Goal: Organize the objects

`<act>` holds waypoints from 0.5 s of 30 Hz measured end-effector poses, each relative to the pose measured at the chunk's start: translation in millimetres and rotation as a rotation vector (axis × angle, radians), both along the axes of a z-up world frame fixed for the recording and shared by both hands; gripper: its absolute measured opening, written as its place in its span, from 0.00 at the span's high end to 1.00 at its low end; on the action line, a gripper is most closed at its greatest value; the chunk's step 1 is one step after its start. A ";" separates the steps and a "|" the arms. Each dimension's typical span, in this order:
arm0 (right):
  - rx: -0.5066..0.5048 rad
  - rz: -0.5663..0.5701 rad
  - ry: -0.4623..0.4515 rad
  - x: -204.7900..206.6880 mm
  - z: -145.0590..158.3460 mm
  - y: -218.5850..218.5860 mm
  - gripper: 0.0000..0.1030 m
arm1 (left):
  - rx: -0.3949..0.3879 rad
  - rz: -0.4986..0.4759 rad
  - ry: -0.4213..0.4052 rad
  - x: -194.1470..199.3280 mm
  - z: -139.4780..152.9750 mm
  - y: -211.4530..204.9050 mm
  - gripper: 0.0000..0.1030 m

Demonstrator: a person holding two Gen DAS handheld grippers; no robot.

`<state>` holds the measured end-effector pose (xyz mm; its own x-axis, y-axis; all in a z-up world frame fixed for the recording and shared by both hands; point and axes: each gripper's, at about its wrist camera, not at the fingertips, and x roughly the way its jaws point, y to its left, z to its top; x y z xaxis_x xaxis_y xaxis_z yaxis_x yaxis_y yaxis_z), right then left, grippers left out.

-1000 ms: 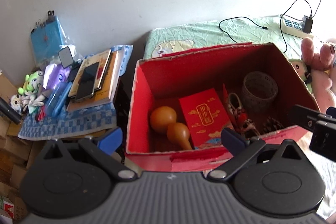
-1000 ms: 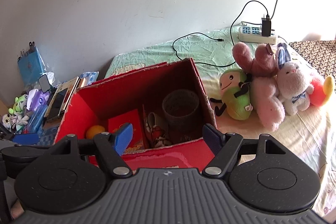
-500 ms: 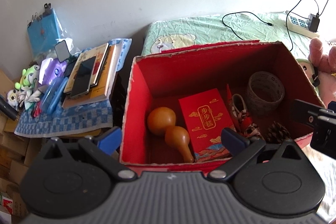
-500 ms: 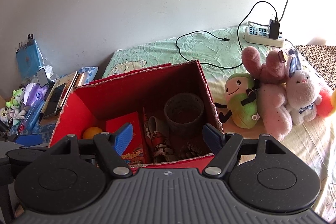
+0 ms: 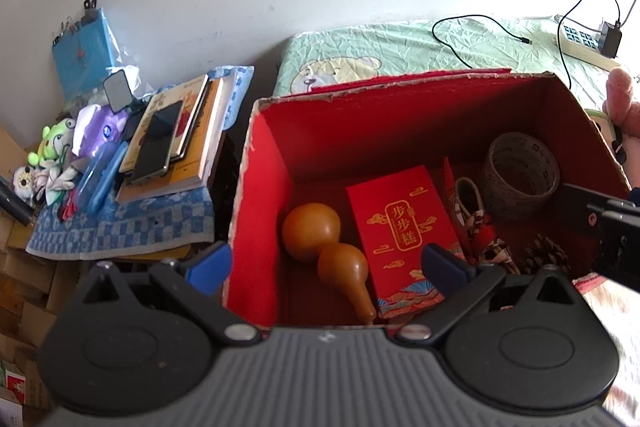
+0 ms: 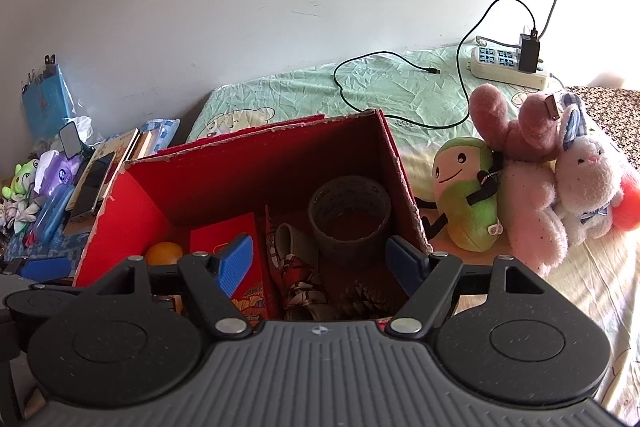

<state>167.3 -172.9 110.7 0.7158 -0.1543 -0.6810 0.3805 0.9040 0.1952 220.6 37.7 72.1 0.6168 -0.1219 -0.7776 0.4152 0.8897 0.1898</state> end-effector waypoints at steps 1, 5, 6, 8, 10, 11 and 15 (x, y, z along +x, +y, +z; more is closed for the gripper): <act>0.001 0.002 0.000 1.5 -0.6 -0.3 0.26 | -0.002 0.000 -0.001 1.2 -0.3 0.0 0.02; 0.000 0.010 0.010 6.8 -4.0 0.2 0.26 | 0.001 0.006 -0.001 6.0 -2.7 -1.0 0.02; 0.000 0.010 0.014 7.8 -5.1 0.2 0.26 | 0.002 0.005 0.001 7.5 -3.4 -1.5 0.02; 0.003 0.010 0.022 9.5 -6.9 -0.4 0.26 | 0.001 0.003 0.005 9.3 -4.7 -1.8 0.02; 0.005 0.012 0.027 11.3 -8.3 -1.2 0.26 | 0.000 0.002 0.007 10.1 -6.2 -2.2 0.02; 0.004 0.013 0.029 11.9 -8.9 -1.0 0.26 | -0.003 0.001 0.011 10.7 -7.0 -2.2 0.02; 0.003 0.023 0.035 15.6 -11.7 -0.5 0.26 | -0.005 0.001 0.020 12.9 -10.4 -3.1 0.02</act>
